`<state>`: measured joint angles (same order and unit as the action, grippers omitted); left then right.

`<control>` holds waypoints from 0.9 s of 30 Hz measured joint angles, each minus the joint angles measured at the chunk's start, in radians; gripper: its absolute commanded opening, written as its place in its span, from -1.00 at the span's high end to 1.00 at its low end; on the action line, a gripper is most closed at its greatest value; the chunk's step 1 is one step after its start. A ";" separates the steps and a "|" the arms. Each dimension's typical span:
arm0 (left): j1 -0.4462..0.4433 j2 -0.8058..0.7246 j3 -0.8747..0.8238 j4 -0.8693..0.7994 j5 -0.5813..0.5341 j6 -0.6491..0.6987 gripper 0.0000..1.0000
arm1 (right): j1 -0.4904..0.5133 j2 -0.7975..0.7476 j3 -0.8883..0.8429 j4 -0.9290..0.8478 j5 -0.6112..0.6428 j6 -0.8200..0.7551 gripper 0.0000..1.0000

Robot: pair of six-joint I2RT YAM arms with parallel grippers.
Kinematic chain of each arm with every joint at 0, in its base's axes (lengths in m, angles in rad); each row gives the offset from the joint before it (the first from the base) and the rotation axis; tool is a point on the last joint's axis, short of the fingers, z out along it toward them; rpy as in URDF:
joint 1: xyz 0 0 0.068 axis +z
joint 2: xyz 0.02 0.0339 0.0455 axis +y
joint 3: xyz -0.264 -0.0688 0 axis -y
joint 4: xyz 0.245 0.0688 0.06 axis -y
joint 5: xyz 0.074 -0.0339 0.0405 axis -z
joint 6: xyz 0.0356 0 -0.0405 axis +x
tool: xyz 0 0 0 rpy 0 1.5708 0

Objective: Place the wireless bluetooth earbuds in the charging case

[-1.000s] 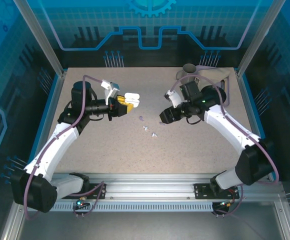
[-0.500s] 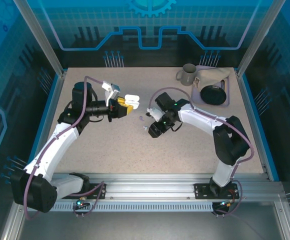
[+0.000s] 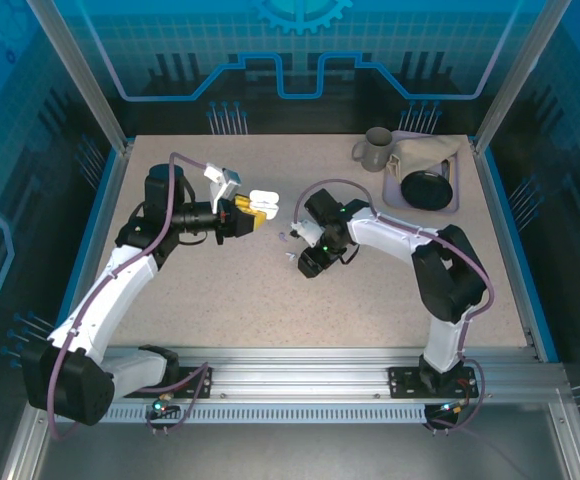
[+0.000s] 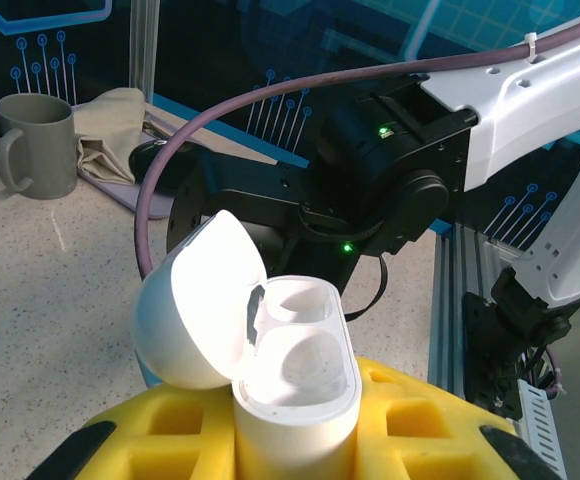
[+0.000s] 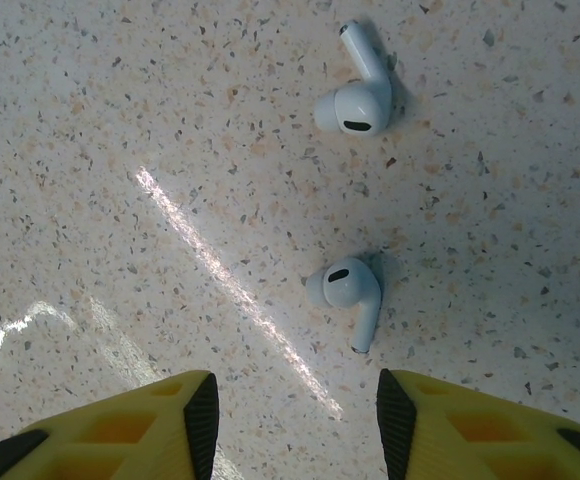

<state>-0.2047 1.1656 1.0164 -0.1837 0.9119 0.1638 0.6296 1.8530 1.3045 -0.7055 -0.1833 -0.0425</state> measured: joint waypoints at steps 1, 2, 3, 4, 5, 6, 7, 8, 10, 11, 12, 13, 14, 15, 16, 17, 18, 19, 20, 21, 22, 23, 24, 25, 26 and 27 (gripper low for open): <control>0.000 0.000 0.000 -0.001 0.000 0.000 0.96 | 0.000 0.002 0.000 0.000 0.000 0.000 0.03; 0.000 0.000 0.000 -0.003 0.000 0.001 0.96 | 0.000 0.005 0.000 0.001 0.000 0.000 0.03; 0.000 0.000 0.000 -0.005 0.000 0.001 0.96 | 0.000 0.007 0.000 0.002 0.000 0.000 0.03; 0.000 0.000 0.000 -0.006 0.000 0.002 0.96 | 0.000 0.012 0.000 0.005 0.000 0.000 0.03; 0.000 0.000 0.000 -0.007 0.000 0.003 0.96 | 0.000 0.017 0.000 0.006 0.000 0.000 0.03; 0.000 0.000 0.000 -0.007 0.000 0.003 0.96 | 0.000 0.022 0.000 0.008 0.000 0.001 0.03; 0.000 0.000 0.000 -0.007 0.000 0.003 0.96 | 0.000 0.029 0.000 0.009 0.000 0.001 0.03; 0.000 0.000 0.000 -0.008 0.000 0.003 0.96 | 0.000 0.035 0.000 0.010 0.000 0.001 0.03; 0.000 0.000 0.000 -0.011 0.000 0.003 0.96 | 0.000 0.047 0.000 0.011 0.000 0.002 0.02; 0.000 0.000 0.000 -0.014 0.000 0.004 0.96 | 0.000 0.052 0.000 0.011 0.000 0.003 0.01; 0.000 0.000 0.000 -0.015 0.000 0.004 0.97 | 0.000 0.055 0.000 0.011 0.000 0.005 0.00; 0.000 0.000 0.000 -0.016 0.000 0.007 0.97 | 0.000 0.056 0.000 0.011 0.000 0.006 -0.02; 0.000 0.000 0.000 -0.018 0.000 0.011 0.97 | 0.000 0.057 0.000 0.013 0.000 0.008 -0.03; 0.000 0.000 0.000 -0.018 0.000 0.013 0.97 | 0.000 0.058 0.000 0.015 0.000 0.009 -0.03; 0.000 -0.001 0.000 -0.020 0.000 0.016 0.97 | 0.000 0.059 0.000 0.018 0.000 0.009 -0.04; 0.000 -0.001 0.000 -0.021 0.000 0.019 0.97 | 0.000 0.060 0.000 0.019 0.000 0.010 -0.04; 0.000 -0.001 0.000 -0.022 0.000 0.020 0.97 | 0.000 0.061 0.000 0.019 0.000 0.012 -0.05; 0.000 -0.001 0.000 -0.022 0.000 0.021 0.97 | 0.000 0.062 0.000 0.019 0.000 0.013 -0.05; 0.000 -0.001 0.000 -0.022 0.000 0.022 0.97 | 0.000 0.063 0.000 0.020 0.000 0.015 -0.06; 0.000 -0.001 0.000 -0.022 0.000 0.022 0.97 | 0.000 0.064 0.000 0.022 0.000 0.016 -0.07; 0.000 -0.001 0.000 -0.022 0.000 0.022 0.96 | 0.000 0.065 0.000 0.026 0.000 0.016 -0.07; 0.000 -0.001 0.000 -0.022 0.000 0.022 0.97 | 0.000 0.067 0.000 0.027 0.000 0.016 -0.07; 0.000 -0.001 0.000 -0.022 0.000 0.022 0.97 | 0.000 0.068 0.000 0.027 0.000 0.016 -0.07; 0.000 -0.001 0.000 -0.022 0.000 0.022 0.97 | 0.000 0.070 0.000 0.026 -0.001 0.016 -0.08; 0.000 -0.001 0.000 -0.022 0.000 0.022 0.97 | 0.000 0.072 0.000 0.027 -0.003 0.016 -0.08; 0.000 -0.001 0.000 -0.022 0.000 0.022 0.96 | 0.000 0.074 0.000 0.027 -0.004 0.016 -0.08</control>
<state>-0.2047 1.1648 1.0164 -0.2054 0.9123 0.1860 0.6296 1.9270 1.3045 -0.6785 -0.1871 -0.0261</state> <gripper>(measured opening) 0.225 0.539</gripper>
